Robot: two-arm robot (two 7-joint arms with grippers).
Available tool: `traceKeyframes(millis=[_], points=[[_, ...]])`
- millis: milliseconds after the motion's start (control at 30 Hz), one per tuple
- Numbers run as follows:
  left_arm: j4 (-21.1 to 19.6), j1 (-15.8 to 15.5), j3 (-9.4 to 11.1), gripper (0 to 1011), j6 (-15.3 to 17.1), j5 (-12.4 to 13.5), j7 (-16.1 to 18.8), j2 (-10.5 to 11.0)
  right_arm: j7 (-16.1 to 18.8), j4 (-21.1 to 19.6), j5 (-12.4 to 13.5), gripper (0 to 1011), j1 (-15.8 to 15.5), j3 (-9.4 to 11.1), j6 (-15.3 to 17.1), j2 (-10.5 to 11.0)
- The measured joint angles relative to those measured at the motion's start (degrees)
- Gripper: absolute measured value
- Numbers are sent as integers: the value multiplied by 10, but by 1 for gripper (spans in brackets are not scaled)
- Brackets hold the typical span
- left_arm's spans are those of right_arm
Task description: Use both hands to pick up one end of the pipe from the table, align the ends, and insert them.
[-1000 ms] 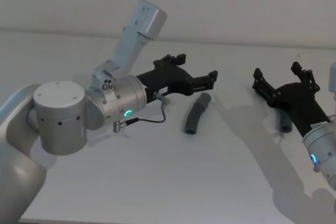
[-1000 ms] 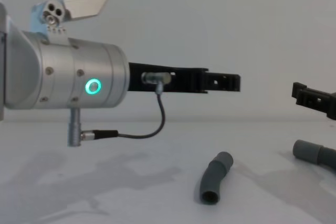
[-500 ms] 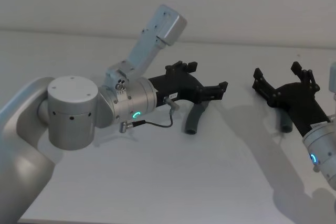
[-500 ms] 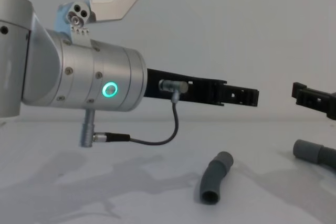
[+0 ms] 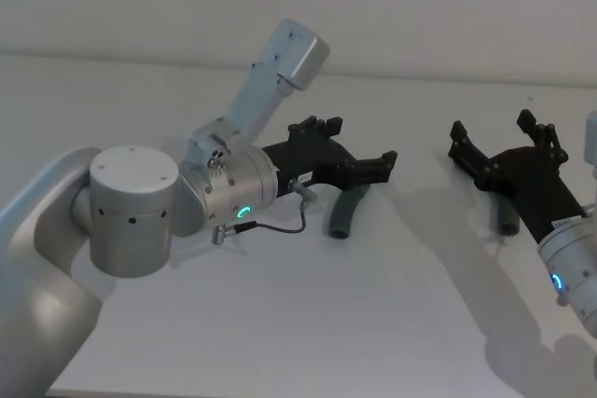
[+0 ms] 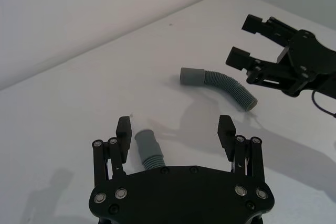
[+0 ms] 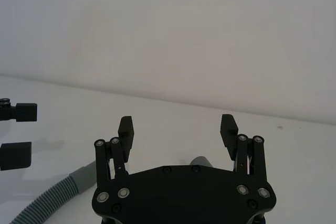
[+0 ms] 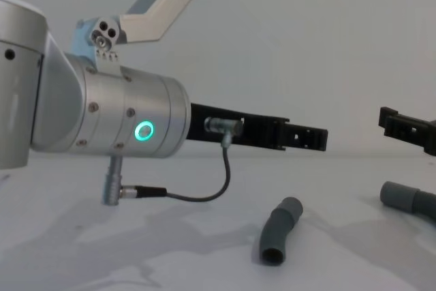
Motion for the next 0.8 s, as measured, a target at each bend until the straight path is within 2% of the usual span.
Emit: traceKeyframes(millis=[333,800], points=[[3,1,8,1001,6,15,5,0,0,0,0,1004,0,0,0,0],[12,-1,17,1001,31,32,15,-4,0,0,0,1004,0,0,0,0]])
